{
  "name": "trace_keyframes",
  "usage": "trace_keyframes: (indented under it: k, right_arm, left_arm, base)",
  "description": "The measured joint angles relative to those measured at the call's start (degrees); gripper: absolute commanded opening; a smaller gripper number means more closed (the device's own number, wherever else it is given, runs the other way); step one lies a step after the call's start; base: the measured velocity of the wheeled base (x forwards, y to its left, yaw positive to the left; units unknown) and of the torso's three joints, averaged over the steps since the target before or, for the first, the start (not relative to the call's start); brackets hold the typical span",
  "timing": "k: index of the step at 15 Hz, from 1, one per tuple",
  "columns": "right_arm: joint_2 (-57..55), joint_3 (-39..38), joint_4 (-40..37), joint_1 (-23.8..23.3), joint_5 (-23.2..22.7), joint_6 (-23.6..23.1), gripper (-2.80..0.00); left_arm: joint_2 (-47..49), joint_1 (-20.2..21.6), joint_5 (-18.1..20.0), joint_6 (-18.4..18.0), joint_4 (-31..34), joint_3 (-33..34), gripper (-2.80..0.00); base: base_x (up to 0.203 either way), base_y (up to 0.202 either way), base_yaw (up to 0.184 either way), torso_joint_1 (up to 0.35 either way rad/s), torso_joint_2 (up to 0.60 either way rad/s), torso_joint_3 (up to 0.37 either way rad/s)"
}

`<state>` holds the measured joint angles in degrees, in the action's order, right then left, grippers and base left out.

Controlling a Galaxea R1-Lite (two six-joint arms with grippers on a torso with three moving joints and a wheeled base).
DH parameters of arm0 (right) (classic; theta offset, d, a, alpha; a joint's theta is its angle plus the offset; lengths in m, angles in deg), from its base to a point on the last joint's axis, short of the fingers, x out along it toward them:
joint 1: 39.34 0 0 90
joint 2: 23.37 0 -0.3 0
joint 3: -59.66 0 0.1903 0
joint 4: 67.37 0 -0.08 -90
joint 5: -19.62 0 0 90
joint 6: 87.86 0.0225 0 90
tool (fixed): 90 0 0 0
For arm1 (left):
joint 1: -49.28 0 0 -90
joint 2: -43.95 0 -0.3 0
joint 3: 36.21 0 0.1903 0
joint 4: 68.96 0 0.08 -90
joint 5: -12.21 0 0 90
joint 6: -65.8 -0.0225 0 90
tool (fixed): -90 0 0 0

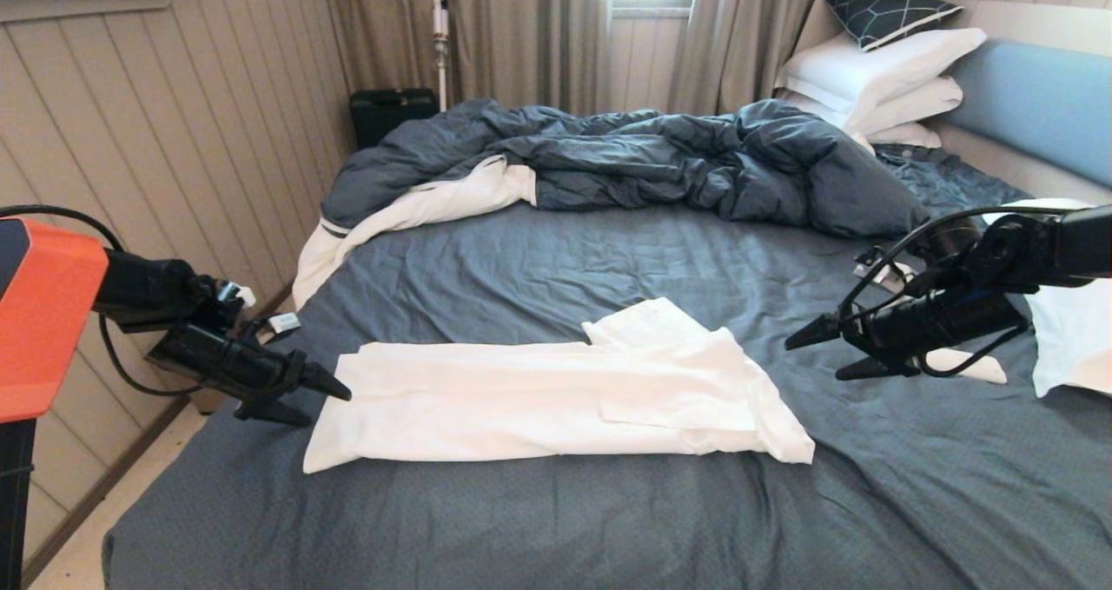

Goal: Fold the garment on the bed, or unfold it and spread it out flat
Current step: Fold the white T-shirt

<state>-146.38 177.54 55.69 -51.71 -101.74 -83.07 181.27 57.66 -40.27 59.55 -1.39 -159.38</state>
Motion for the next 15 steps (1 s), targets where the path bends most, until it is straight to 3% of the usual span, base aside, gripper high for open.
trace_keyframes:
  k: [15]
  right_arm:
    - [-0.05, 0.16, 0.00, -0.09, -0.08, -0.06, 0.00]
  left_arm:
    - [-0.37, -4.55, -0.22, 3.18, -0.13, 0.20, 0.00]
  base:
    - [0.000, 0.000, 0.000, 0.000, 0.00, 0.000]
